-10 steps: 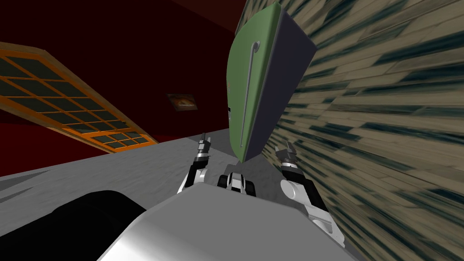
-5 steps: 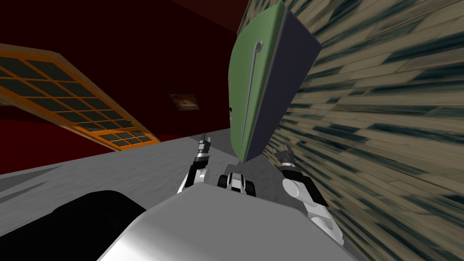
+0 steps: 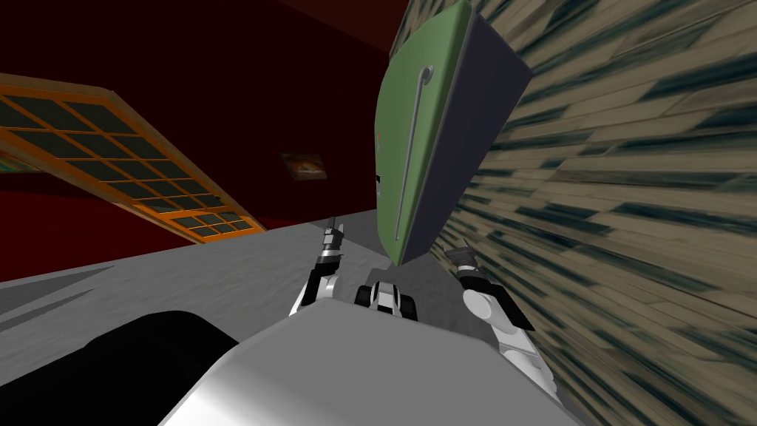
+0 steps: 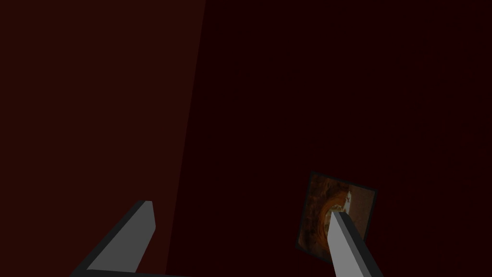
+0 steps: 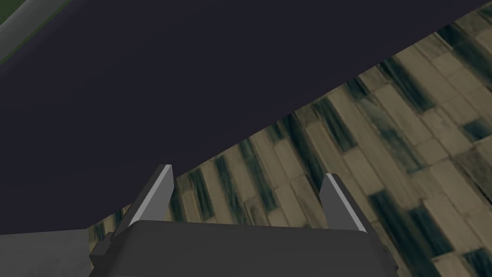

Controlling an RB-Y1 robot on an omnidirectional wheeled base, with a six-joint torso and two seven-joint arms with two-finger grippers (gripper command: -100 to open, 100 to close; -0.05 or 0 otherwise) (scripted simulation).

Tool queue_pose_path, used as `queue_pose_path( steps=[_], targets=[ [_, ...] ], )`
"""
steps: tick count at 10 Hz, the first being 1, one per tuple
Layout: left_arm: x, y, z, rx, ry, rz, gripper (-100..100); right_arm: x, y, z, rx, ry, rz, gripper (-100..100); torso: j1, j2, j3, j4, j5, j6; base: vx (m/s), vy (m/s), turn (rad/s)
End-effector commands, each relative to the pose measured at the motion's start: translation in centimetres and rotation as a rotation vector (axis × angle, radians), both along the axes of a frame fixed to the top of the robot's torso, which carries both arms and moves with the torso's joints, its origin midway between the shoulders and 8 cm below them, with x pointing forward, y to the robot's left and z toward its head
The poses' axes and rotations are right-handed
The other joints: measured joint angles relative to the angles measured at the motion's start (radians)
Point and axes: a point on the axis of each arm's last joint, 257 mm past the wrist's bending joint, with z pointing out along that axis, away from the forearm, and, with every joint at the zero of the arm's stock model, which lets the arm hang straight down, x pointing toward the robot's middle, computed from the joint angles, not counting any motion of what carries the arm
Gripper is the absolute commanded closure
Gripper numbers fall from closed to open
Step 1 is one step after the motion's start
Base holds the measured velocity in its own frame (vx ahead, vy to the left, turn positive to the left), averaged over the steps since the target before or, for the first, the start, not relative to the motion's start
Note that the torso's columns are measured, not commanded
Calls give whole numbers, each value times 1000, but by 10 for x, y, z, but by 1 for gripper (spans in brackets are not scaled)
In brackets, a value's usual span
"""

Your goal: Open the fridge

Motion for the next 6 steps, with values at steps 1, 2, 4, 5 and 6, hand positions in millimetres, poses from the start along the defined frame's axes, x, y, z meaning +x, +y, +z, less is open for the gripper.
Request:
queue_pose_path(
  steps=[1, 2, 4, 5, 6],
  targets=[
    [0, 0, 0, 0, 0, 0, 0, 8, -5, -19, 131, 44, 14, -100, 0, 0, 0, 0, 0, 0, 0, 13, 58],
    [0, 0, 0, 0, 0, 0, 0, 8, -2, -22, 162, 51, 24, -100, 0, 0, 0, 0, 0, 0, 2, 12, 36],
    [0, 0, 0, 0, 0, 0, 0, 12, -3, -36, 253, 85, 37, -100, 0, 0, 0, 0, 0, 0, 2, 11, 49],
    [0, 0, 0, 0, 0, 0, 0, 12, -2, -36, 267, 81, 38, -100, 0, 0, 0, 0, 0, 0, 0, 0, 0],
    [0, 0, 0, 0, 0, 0, 0, 15, -2, -49, 339, 115, 49, -100, -1, 0, 0, 0, 0, 0, 4, 8, 52]
  ],
)
